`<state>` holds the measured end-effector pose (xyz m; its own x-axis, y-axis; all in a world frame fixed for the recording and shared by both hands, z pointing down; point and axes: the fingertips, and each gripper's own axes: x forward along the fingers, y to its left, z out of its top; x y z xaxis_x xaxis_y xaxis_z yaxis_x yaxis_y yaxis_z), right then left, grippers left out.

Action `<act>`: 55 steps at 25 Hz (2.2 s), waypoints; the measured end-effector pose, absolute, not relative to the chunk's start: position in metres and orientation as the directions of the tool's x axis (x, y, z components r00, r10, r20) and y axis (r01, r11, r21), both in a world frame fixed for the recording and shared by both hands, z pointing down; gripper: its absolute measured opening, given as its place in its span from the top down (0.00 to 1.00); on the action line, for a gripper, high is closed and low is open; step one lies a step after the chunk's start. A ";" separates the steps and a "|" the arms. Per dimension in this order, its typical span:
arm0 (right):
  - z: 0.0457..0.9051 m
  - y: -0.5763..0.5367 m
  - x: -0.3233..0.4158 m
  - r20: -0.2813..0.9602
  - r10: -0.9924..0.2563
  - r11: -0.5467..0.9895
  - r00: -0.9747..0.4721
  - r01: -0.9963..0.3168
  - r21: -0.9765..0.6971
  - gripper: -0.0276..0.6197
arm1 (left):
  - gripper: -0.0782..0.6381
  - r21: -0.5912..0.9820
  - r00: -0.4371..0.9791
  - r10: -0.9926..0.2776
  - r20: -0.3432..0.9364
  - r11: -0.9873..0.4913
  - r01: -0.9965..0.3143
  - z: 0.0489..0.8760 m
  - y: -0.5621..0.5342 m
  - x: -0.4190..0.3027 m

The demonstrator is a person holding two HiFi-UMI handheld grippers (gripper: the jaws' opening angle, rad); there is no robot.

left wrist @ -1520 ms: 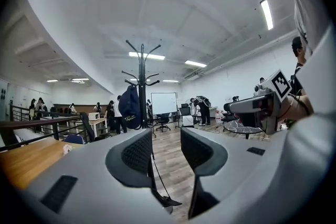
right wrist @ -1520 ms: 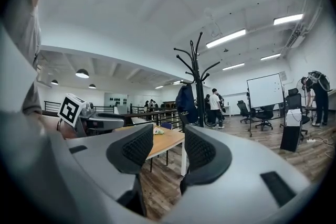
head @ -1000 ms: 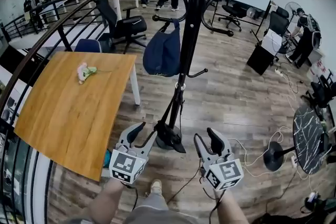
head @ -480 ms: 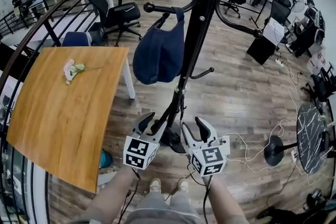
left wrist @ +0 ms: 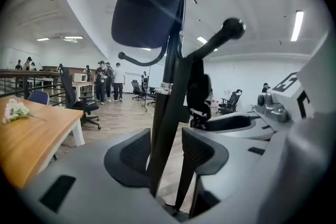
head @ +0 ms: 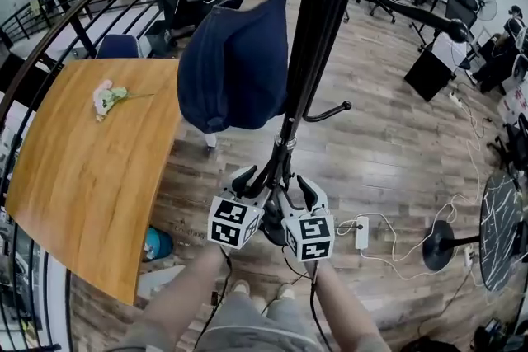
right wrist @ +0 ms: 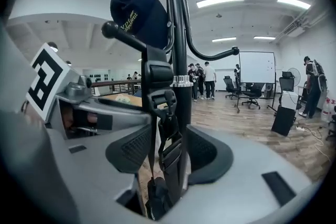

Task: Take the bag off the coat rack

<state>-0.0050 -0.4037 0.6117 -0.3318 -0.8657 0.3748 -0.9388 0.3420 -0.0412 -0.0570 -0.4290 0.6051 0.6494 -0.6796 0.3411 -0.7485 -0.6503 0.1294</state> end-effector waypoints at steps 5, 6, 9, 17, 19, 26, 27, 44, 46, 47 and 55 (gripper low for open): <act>0.630 -0.425 -0.008 0.364 -0.871 0.350 -0.329 -0.937 -0.008 0.65 | 0.62 0.136 0.633 -0.692 0.347 -0.631 -0.764 0.630 -0.450 -0.056; 0.630 -0.427 -0.008 0.355 -0.876 0.350 -0.327 -0.937 -0.001 0.65 | 0.64 0.135 0.630 -0.699 0.338 -0.626 -0.768 0.631 -0.451 -0.056; 0.627 -0.430 -0.005 0.324 -0.893 0.340 -0.313 -0.940 0.031 0.79 | 0.79 0.123 0.620 -0.724 0.303 -0.616 -0.778 0.629 -0.454 -0.057; 0.615 -0.424 0.001 0.310 -0.881 0.364 -0.358 -0.931 -0.040 0.86 | 0.87 0.125 0.559 -0.745 0.363 -0.556 -0.822 0.622 -0.452 -0.076; 0.600 -0.421 0.006 0.296 -0.886 0.359 -0.358 -0.932 -0.052 0.86 | 0.87 0.121 0.550 -0.746 0.375 -0.549 -0.827 0.609 -0.444 -0.082; 0.523 -0.408 0.013 0.235 -0.905 0.357 -0.355 -0.933 -0.035 0.86 | 0.87 0.061 0.555 -0.766 0.325 -0.568 -0.821 0.533 -0.420 -0.094; 0.511 -0.405 0.015 0.227 -0.908 0.355 -0.353 -0.934 -0.034 0.86 | 0.87 0.053 0.552 -0.770 0.320 -0.567 -0.822 0.522 -0.416 -0.097; 0.333 -0.303 0.043 0.089 -0.924 0.377 -0.372 -0.925 0.055 0.86 | 0.87 -0.063 0.593 -0.775 0.218 -0.617 -0.784 0.350 -0.324 -0.103; 0.319 -0.290 0.044 0.079 -0.924 0.380 -0.375 -0.923 0.067 0.86 | 0.87 -0.074 0.610 -0.765 0.207 -0.634 -0.770 0.336 -0.312 -0.100; 0.314 -0.283 0.045 0.076 -0.925 0.379 -0.373 -0.922 0.083 0.86 | 0.87 -0.077 0.619 -0.759 0.200 -0.642 -0.763 0.330 -0.306 -0.097; 0.287 -0.230 0.085 0.047 -0.930 0.368 -0.366 -0.927 0.065 0.86 | 0.87 -0.069 0.699 -0.692 0.180 -0.718 -0.693 0.299 -0.269 -0.052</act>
